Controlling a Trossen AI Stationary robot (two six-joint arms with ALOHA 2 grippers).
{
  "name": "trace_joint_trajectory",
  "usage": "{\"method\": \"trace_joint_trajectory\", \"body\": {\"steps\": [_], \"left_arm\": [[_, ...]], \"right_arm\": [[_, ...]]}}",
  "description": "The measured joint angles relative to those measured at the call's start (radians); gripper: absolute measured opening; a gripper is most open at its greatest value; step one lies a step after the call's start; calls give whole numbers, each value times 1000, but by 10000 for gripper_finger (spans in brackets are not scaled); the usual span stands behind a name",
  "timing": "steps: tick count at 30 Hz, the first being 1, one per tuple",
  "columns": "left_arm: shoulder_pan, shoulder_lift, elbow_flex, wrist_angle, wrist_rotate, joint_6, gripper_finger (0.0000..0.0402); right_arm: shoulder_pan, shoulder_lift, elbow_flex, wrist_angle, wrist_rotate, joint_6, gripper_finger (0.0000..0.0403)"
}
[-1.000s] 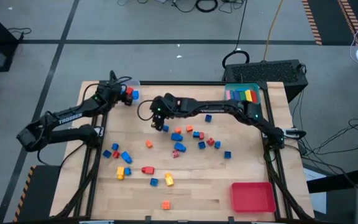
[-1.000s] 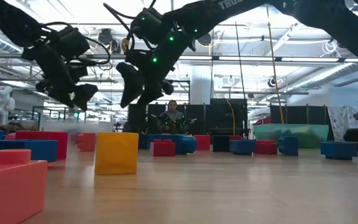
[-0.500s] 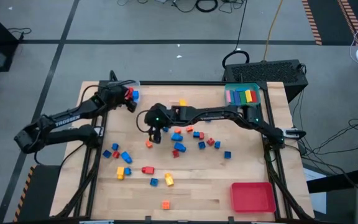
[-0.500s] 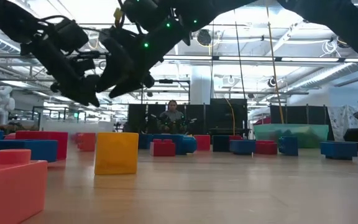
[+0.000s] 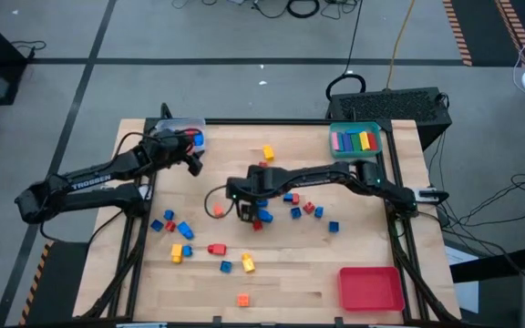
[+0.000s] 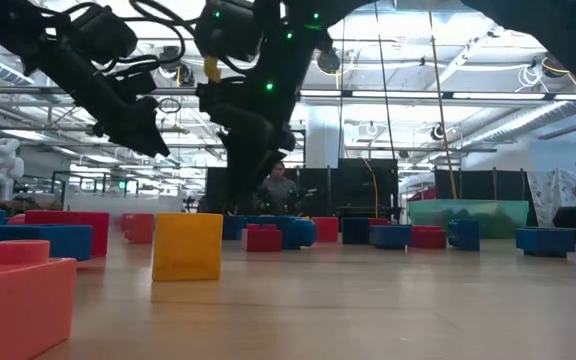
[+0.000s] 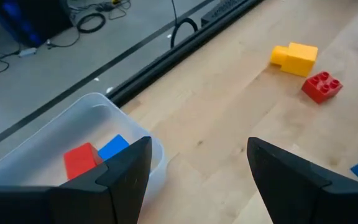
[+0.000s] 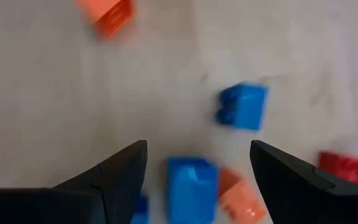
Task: Sort blocks by size
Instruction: Put the big blue game piece into the transparent bin
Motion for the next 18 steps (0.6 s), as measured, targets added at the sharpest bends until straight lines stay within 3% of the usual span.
{"method": "trace_joint_trajectory", "body": {"steps": [5,18], "left_arm": [[-16,0,0,1,0,-1,265],[-35,0,0,8,0,-7,265]], "right_arm": [[5,-1,-7,-105,2,-9,270],[-20,-2,-138,71,-80,-66,269]]}}
